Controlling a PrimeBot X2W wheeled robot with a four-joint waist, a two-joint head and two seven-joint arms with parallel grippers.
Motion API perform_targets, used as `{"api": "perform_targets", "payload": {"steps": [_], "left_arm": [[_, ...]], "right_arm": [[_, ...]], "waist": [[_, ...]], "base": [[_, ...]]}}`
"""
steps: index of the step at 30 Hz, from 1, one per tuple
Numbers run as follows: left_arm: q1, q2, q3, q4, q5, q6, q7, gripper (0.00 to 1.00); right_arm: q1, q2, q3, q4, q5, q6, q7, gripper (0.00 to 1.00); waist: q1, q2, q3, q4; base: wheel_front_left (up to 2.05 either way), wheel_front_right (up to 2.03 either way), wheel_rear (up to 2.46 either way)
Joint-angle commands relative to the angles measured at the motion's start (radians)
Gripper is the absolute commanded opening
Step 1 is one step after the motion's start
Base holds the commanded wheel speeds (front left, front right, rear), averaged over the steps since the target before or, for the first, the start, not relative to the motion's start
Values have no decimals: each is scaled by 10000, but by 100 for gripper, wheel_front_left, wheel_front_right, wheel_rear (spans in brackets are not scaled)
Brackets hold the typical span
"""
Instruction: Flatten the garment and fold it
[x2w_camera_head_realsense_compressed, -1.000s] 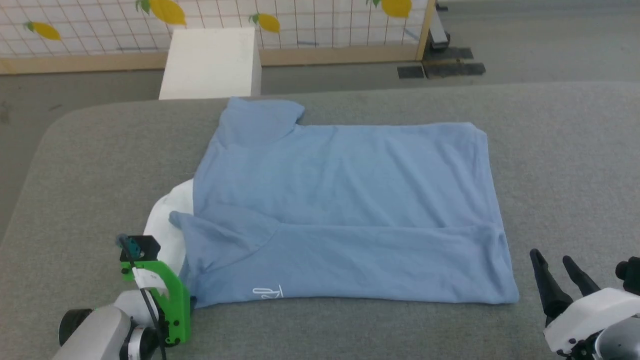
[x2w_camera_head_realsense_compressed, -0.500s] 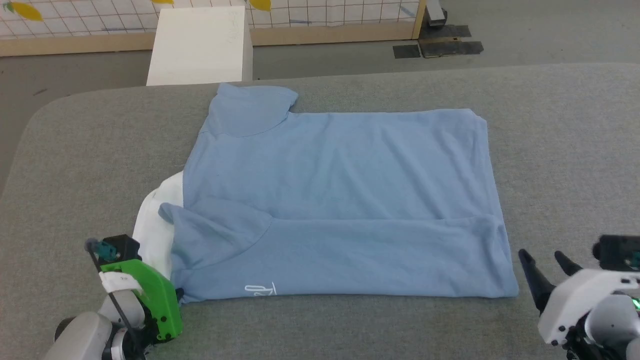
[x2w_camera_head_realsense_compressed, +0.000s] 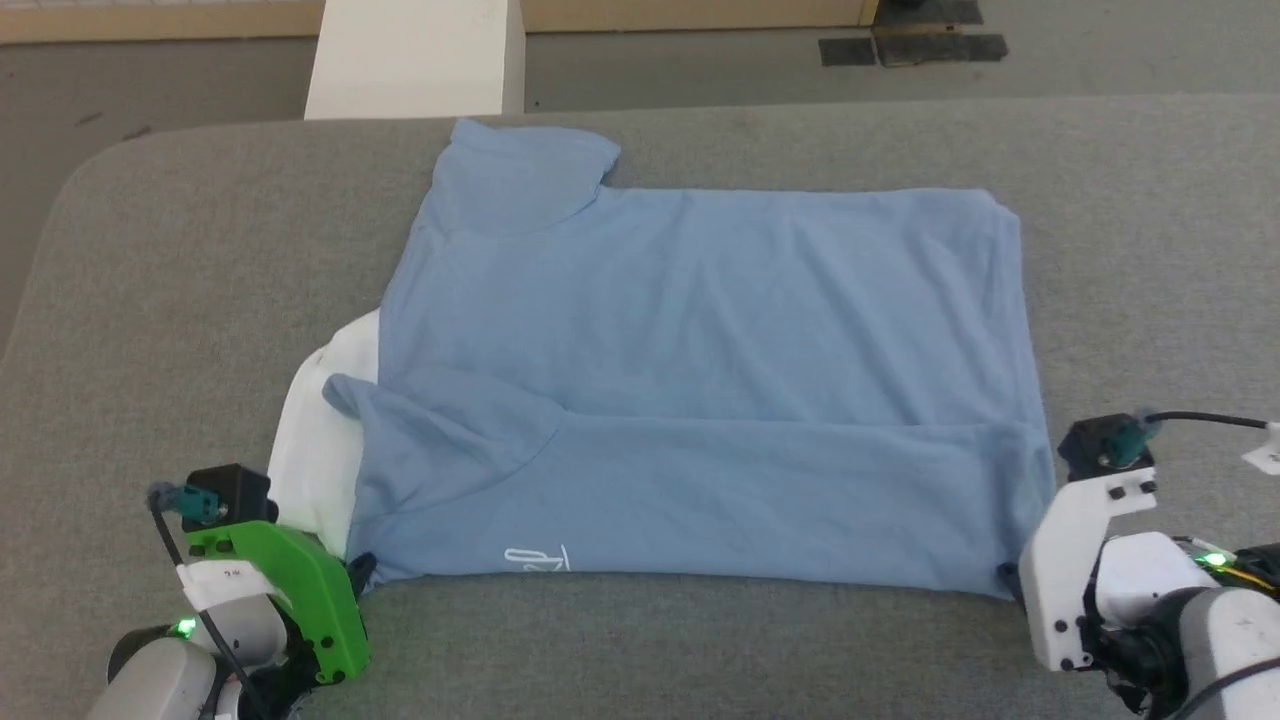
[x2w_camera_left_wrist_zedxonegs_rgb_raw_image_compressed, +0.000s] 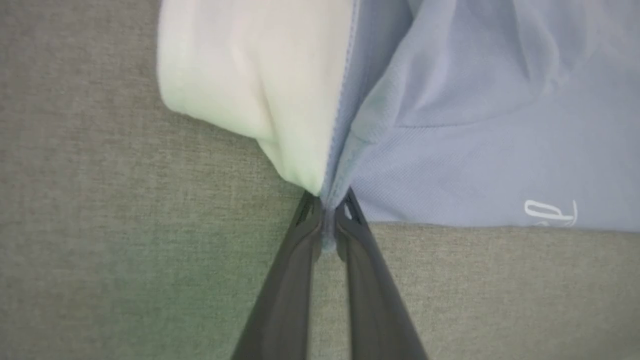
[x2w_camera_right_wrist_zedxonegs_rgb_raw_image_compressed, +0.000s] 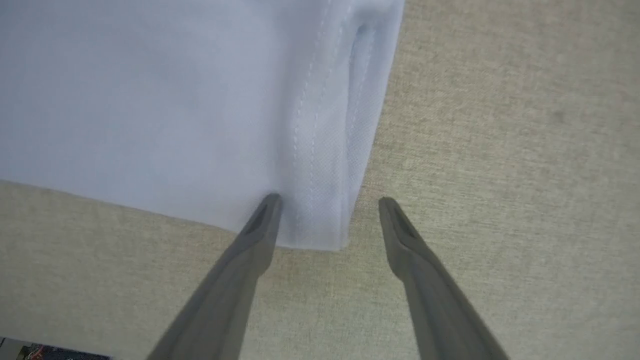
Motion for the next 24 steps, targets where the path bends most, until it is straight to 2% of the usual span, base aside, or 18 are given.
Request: {"api": "perform_targets", "payload": {"steps": [1,8,9,10,11,18,24], "left_arm": [[97,78,-2,-37,-45,70,-11,0],[82,23,15,-53,-142,-9,-90,0],[88,14,37,-42,-160,-18,-128,0],[96,15,47,-29,-167,-24,-149,0],[101,8,62,-13,-178,-39,-190,0],[196,-136,361,-128,-435,-2,-507,0],[567,-95,839,-929,-600,355,-809,0]], "right_arm": [[-140,36,107,149,-147,-15,138,100],[-100,176,449,751,-106,-15,475,100],[-103,201,413,777,-74,-15,499,39],[-115,196,377,775,-46,-15,481,14],[-131,181,311,766,-4,-15,425,0],[-263,128,-265,395,393,-15,-175,0],[-165,-149,-606,-289,896,-15,-403,0]], "waist": [[0,42,310,216],[0,42,543,295],[0,42,537,283],[0,42,528,271],[0,42,495,258],[0,42,-7,159],[0,42,-776,198]], "base": [[0,0,0],[0,0,0],[0,0,0],[0,0,0],[0,0,0],[0,0,0],[0,0,0]]}}
